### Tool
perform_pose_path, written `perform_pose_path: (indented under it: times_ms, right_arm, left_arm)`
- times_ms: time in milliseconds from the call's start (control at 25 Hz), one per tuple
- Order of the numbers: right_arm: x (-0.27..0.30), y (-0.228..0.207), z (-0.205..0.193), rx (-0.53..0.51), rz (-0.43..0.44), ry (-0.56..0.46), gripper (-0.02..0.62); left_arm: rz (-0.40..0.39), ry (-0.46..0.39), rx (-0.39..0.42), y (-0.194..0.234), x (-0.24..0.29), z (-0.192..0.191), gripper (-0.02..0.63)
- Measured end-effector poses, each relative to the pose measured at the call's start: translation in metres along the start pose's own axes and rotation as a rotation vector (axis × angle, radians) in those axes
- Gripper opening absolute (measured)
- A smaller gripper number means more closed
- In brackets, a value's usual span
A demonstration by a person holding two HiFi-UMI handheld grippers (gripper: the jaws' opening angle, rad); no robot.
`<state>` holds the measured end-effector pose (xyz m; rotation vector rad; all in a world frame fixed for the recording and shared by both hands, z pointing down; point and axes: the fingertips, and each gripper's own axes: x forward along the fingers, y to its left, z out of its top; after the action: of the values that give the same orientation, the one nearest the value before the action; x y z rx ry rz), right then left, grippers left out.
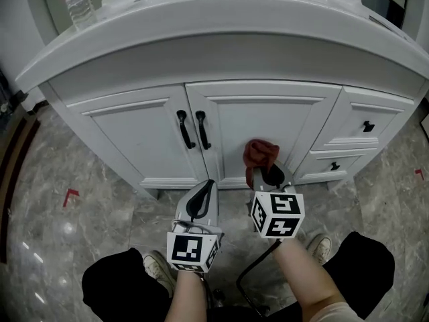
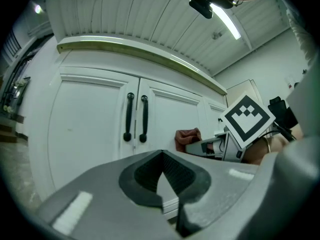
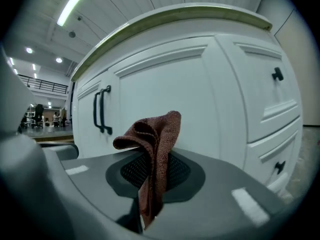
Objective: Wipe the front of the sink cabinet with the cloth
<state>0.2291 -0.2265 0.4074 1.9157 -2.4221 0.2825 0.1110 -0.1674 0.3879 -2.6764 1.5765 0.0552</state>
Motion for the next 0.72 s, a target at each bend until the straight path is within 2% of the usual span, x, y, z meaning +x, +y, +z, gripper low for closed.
perform_pose_path:
  times_ms: [200, 360, 480, 720]
  right_arm:
    - [0.026, 0.069, -0.031, -0.006, 0.087, 0.052, 0.083]
    - [0.041, 0.106, -0.053, -0.042, 0.134, 0.092, 0.083]
    - [0.053, 0.115, -0.06, -0.072, 0.142, 0.096, 0.083]
    - [0.056, 0.1, -0.064, -0.049, 0.131, 0.081, 0.084]
  left_arm:
    - [0.059, 0.009, -0.028, 0.046, -0.026, -0.009, 0.0]
    - [0.07, 0.005, -0.048, 0.066, -0.038, -0.014, 0.0]
    - [0.052, 0.006, -0.042, 0.07, -0.04, -0.019, 0.0]
    - [0.008, 0.02, -0.057, 0.06, -0.032, -0.031, 0.0]
